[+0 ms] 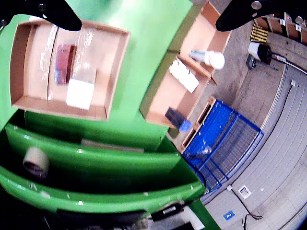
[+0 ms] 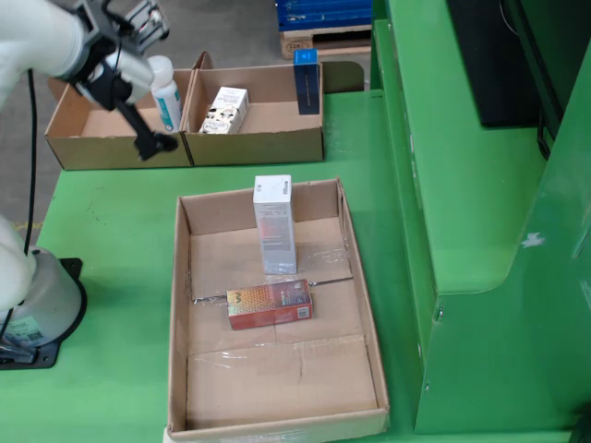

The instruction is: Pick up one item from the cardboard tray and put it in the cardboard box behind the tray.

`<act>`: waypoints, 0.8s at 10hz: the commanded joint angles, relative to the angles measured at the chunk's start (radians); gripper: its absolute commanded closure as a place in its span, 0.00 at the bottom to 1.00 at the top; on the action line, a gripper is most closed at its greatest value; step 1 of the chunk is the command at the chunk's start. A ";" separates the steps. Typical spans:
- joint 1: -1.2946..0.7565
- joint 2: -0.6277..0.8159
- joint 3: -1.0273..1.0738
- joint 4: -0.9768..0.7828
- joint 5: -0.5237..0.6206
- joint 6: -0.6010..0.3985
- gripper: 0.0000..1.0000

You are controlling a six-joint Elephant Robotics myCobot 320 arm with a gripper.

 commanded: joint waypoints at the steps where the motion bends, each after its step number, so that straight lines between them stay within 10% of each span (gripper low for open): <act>1: -1.172 0.375 -0.083 -0.765 0.365 -0.740 0.00; 3: -1.584 -0.228 0.586 -1.173 0.441 -1.294 0.00; 8: -1.584 -0.228 0.586 -1.173 0.441 -1.294 0.00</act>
